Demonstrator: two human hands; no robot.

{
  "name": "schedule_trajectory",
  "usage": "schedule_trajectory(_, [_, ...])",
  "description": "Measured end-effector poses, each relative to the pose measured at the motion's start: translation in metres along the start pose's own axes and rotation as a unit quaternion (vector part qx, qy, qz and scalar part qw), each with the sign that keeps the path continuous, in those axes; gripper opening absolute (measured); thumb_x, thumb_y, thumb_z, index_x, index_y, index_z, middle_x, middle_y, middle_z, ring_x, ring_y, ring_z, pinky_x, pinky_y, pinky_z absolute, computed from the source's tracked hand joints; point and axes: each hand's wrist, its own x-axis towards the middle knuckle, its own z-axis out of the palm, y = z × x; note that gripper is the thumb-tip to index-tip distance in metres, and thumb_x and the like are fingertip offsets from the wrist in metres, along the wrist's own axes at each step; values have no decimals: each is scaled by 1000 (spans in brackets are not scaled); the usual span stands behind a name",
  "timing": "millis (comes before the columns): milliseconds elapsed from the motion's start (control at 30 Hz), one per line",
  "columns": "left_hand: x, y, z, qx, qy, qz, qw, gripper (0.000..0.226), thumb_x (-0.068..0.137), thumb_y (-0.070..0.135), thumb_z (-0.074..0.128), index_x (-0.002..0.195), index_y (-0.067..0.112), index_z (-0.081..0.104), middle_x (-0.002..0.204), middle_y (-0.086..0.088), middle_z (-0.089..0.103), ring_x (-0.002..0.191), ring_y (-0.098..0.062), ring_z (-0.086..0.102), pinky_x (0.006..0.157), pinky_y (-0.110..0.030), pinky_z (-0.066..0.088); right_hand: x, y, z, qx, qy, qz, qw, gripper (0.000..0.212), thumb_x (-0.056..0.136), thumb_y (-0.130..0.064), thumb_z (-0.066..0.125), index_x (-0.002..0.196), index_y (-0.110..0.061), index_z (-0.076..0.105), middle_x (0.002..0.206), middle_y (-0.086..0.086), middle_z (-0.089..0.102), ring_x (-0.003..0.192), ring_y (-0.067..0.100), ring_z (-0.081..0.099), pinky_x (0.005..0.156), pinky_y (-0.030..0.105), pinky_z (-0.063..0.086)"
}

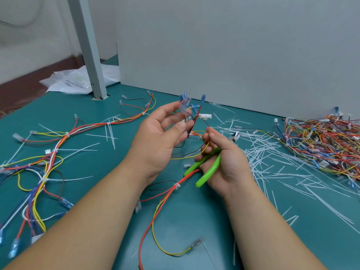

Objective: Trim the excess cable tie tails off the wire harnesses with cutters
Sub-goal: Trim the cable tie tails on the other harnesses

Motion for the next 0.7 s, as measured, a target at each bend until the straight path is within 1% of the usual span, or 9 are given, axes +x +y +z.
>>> schedule_trajectory(133, [0,-5,-7,223,114,38,967,56,93,22,72,142,38,49,110,10,72,77,-5,72,63,-26,53,5,-4,-5,114,13,-12,993,19,101,-7,52,112,-19,63,72,-7,66,48,5,51,56,28,39])
schedule_trajectory(167, [0,-6,-10,260,125,45,956,59,90,32,75,142,40,47,107,12,71,72,-3,70,63,-25,50,7,-6,-6,150,14,-12,989,20,100,-6,52,110,-20,62,74,-7,66,50,5,52,58,28,39])
schedule_trajectory(267, [-1,-8,-15,358,119,54,925,62,73,61,74,120,42,39,91,16,71,65,-2,67,68,-31,49,9,-13,-11,234,19,-8,972,22,100,-4,51,101,-22,63,80,-7,66,59,4,52,65,28,37])
schedule_trajectory(333, [-2,-9,-19,433,72,27,898,63,64,74,72,106,43,37,86,20,70,70,1,66,71,-34,53,10,-14,-14,260,17,-7,965,24,101,-3,49,98,-21,64,83,-7,65,60,3,52,66,27,39])
schedule_trajectory(400, [-3,-11,-20,502,-4,-6,865,53,67,73,74,102,43,48,88,21,68,77,2,64,75,-35,55,10,-14,-15,269,15,-7,963,25,102,-3,47,98,-22,63,84,-8,64,56,3,53,64,28,39])
schedule_trajectory(467, [-5,-13,-21,573,-52,-21,818,41,78,60,76,110,42,59,90,21,65,83,0,62,81,-34,54,11,-14,-15,275,11,-5,961,25,102,-2,47,99,-22,63,84,-9,65,55,3,54,64,29,39])
schedule_trajectory(533, [-4,-13,-22,618,-59,-22,784,28,87,48,74,112,37,66,88,20,65,84,-5,60,86,-34,52,11,-14,-16,286,8,0,958,26,102,-1,46,101,-21,63,85,-9,66,55,2,55,67,28,40])
schedule_trajectory(600, [-2,-12,-26,644,-44,-31,763,13,90,42,71,101,35,70,84,17,66,88,-12,62,87,-36,52,12,-15,-17,295,10,5,956,26,102,-1,47,103,-21,63,85,-9,68,56,3,56,71,26,40])
schedule_trajectory(700, [0,-11,-29,664,-21,-47,746,7,90,42,70,91,36,67,82,13,64,91,-18,63,81,-35,51,12,-13,-17,292,9,3,956,24,101,-1,47,105,-19,63,87,-7,70,56,4,59,72,27,41])
